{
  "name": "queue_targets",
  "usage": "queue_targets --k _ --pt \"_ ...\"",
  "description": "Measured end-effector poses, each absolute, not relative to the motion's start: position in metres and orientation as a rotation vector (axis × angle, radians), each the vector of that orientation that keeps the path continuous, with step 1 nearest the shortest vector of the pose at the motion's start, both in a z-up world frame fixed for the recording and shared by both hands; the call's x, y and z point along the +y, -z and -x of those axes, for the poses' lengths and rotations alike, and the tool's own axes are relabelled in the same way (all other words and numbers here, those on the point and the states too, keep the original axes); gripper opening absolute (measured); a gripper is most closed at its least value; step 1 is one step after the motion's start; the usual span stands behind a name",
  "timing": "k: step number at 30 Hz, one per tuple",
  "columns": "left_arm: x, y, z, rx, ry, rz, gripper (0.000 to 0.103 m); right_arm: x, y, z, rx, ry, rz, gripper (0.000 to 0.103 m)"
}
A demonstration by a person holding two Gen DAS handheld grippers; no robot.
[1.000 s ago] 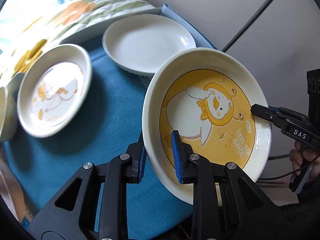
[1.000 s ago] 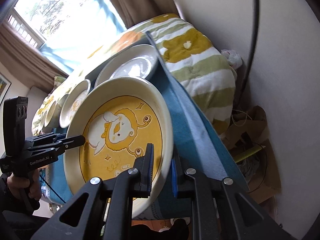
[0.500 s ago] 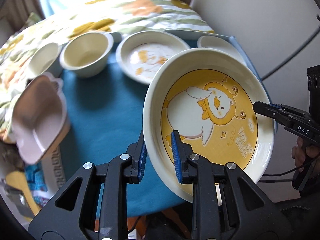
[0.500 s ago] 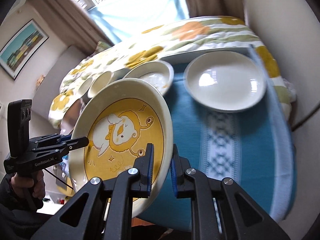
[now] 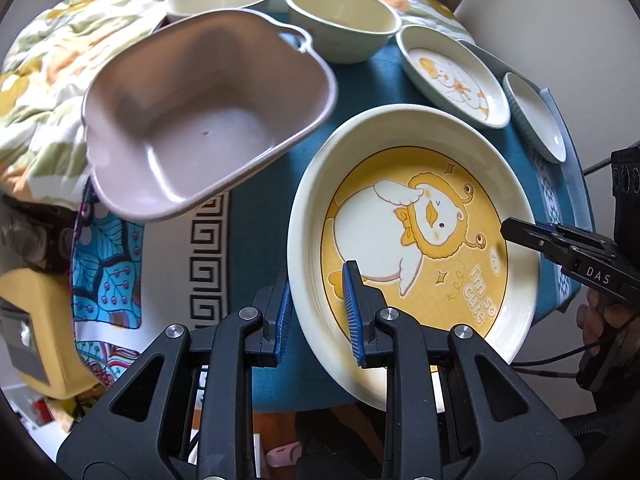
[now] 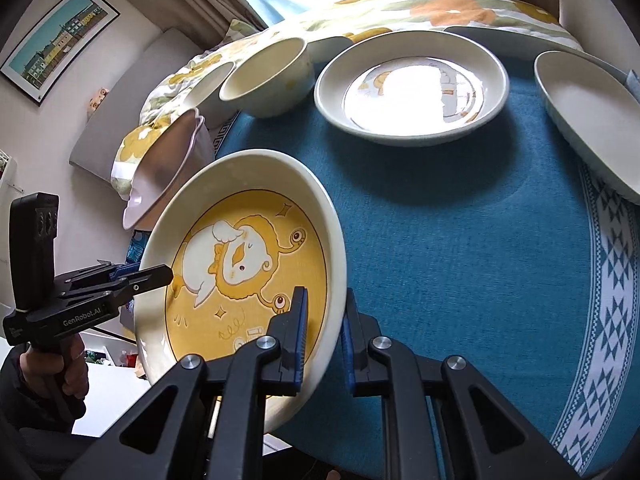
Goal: Organize plates and bowls
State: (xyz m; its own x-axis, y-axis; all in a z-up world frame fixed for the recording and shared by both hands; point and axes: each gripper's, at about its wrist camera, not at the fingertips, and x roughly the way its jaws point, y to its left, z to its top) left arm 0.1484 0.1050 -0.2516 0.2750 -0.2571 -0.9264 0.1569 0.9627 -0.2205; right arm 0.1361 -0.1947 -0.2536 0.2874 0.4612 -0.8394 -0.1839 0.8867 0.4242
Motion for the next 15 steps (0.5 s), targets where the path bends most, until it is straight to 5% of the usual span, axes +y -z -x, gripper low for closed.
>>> queue_targets --k 15 --pt "0.105 0.268 -0.151 1.235 0.243 0.082 0.021 -0.172 0.266 -0.138 1.219 -0.417 -0.199 0.016"
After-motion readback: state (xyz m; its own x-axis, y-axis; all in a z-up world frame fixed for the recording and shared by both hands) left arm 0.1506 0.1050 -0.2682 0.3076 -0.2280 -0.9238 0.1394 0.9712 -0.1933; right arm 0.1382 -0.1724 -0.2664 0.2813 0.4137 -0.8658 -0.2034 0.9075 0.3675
